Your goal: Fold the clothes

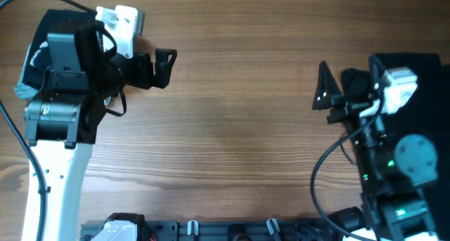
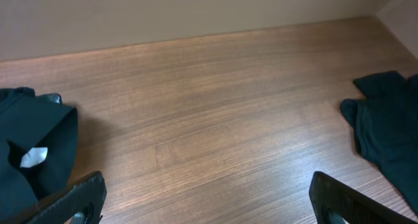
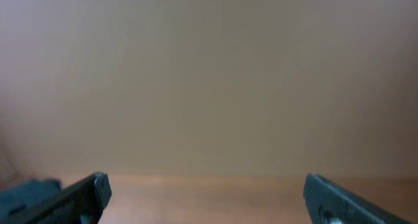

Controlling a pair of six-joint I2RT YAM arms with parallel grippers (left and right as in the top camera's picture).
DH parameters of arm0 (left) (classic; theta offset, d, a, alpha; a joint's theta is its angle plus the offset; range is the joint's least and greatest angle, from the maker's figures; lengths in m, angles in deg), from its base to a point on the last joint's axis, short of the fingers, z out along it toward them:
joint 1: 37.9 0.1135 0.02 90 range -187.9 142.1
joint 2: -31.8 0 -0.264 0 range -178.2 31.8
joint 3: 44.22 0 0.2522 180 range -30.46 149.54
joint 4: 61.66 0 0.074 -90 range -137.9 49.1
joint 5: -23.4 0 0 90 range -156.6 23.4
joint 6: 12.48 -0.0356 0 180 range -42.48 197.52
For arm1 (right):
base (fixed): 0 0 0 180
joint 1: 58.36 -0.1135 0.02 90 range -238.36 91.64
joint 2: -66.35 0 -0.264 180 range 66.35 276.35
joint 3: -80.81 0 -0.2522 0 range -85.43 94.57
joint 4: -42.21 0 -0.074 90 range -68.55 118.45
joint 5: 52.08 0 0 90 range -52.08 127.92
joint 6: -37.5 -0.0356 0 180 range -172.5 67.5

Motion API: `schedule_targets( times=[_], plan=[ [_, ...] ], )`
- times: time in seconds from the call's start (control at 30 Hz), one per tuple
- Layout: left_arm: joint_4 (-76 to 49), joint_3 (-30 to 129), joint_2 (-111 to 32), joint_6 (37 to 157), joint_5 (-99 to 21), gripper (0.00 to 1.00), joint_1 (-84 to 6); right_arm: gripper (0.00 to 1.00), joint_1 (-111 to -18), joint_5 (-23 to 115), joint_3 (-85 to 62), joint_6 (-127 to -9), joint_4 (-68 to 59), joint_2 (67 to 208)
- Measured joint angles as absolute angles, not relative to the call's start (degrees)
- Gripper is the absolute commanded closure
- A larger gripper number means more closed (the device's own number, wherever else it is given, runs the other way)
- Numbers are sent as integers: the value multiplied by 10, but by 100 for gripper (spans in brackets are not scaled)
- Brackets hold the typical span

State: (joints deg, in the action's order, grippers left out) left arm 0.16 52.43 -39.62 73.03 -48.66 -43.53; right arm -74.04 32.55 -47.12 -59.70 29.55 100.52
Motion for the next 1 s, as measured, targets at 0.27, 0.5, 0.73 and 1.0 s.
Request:
schedule_targets(
  times=[0.27, 0.5, 0.73, 1.0],
  plan=[
    [2, 524, -398, 730, -487, 0, -435, 0, -687, 330, -666, -604, 264, 739],
    [3, 524, -398, 730, -487, 0, -435, 0, -644, 330, -785, -673, 312, 675],
    [3, 524, -398, 730, -487, 0, -435, 0, -643, 329, -851, -725, 357, 673],
    [3, 524, -398, 730, -487, 0, -435, 0, -643, 330, -851, -1028, 293, 673]
  ],
)
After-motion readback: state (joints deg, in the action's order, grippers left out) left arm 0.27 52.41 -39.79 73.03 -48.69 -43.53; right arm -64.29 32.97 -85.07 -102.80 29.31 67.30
